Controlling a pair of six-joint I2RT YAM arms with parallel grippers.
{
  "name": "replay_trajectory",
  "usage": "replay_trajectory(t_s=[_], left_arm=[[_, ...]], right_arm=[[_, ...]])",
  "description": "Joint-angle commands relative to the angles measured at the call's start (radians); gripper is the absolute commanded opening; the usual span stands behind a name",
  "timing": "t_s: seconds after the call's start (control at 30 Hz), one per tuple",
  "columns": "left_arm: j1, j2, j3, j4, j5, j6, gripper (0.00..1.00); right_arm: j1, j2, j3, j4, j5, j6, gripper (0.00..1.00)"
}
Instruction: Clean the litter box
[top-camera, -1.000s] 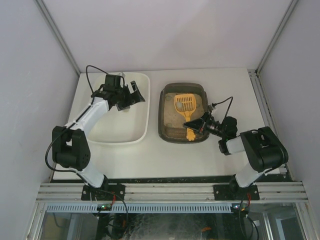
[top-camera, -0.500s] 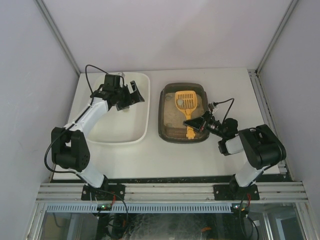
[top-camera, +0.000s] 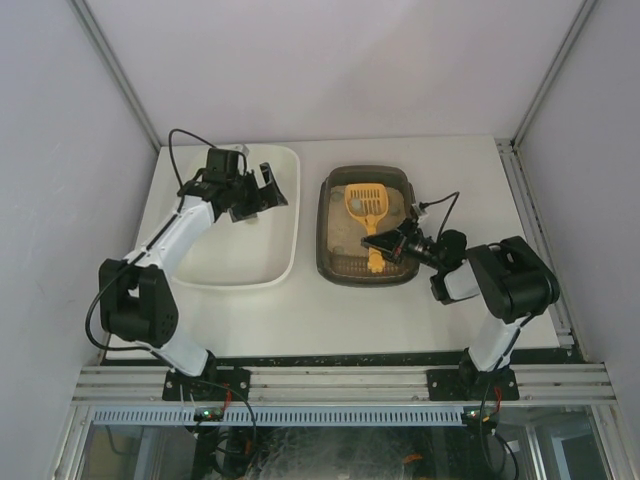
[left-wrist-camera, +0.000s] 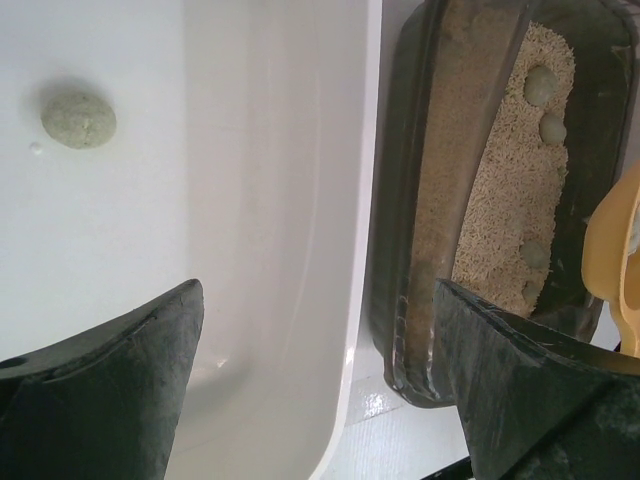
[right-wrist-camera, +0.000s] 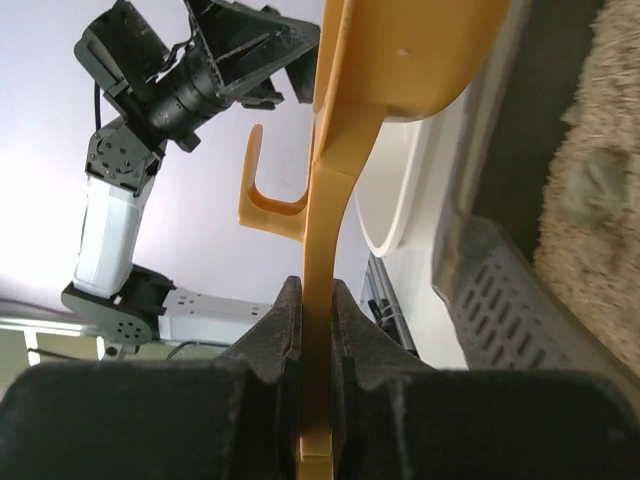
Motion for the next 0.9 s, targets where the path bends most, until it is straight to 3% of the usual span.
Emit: replay_trajectory(t_s=[0.0,0.17,0.4,0.6,0.73,0.87], left_arm=[[0.006,-0.081,0.051,-0.005,-0.011,0.058,1.0],[0.029,-0.138,0.084,-0.032,-0.036,0.087,1.0],[0.181,-0.286,0.128,-0.043,-0.079,0.103,1.0],[0.316,-0.367,0.098,-0.067,-0.045,0.155,1.0],[0.409,-0.384,0.059,-0.097,0.002,0.171,1.0],[0.473,-0.387,0.016,-0.104,0.034,0.198,1.0]], right_arm=[[0.046,0.021,0.073,0.066,-0.017,0.038,0.0],[0.017,0.007,0.09,0.011,-0.023,0.021,0.0],[0.156,-0.183,0.204,-0.627,0.019,-0.338,0.0],[0.215,-0.255,0.296,-0.916,0.078,-0.492,0.0],[0.314,-0.261,0.459,-1.224,0.16,-0.664,0.0],[0.448,-0.184,0.729,-1.619,0.308,-0.873,0.0]])
